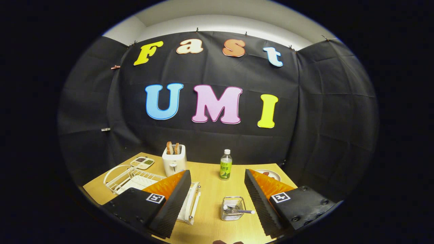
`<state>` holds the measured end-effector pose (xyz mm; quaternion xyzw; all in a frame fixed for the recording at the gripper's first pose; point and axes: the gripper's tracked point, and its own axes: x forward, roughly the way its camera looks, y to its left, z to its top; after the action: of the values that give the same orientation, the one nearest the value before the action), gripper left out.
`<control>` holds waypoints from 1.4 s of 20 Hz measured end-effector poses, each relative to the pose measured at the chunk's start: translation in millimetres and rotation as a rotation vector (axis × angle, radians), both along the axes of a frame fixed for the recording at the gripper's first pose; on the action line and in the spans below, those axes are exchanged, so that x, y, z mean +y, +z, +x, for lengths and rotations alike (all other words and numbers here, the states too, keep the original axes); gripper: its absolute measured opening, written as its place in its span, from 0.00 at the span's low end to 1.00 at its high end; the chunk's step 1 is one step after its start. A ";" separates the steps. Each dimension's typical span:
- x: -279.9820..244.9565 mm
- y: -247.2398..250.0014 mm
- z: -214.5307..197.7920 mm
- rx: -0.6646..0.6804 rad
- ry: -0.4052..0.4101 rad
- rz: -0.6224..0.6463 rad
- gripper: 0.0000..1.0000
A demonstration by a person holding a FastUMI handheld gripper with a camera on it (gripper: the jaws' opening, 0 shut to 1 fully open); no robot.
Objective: Take the plate from the dish rack, then take the spoon from the basket and place it into the plate.
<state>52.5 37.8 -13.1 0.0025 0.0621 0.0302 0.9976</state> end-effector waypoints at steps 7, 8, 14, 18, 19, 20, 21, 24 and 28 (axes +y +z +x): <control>60.7 -16.4 52.5 0.137 0.100 -0.023 0.98; 66.9 -22.3 60.5 0.158 0.105 -0.027 0.98; 86.9 -87.9 103.5 0.366 0.102 -0.040 0.98; 94.4 -128.7 114.7 0.513 0.101 -0.045 0.93; 95.7 -136.0 116.8 0.544 0.098 -0.035 0.91; 98.7 -144.2 116.6 0.584 0.093 -0.014 0.86; 102.5 -152.5 116.3 0.622 0.092 0.015 0.83; 105.8 -167.2 117.8 0.699 0.059 0.071 0.69; 107.3 -168.9 126.0 0.710 0.023 0.113 0.36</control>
<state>178.4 145.1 -182.0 0.0675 0.4028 0.0419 0.9118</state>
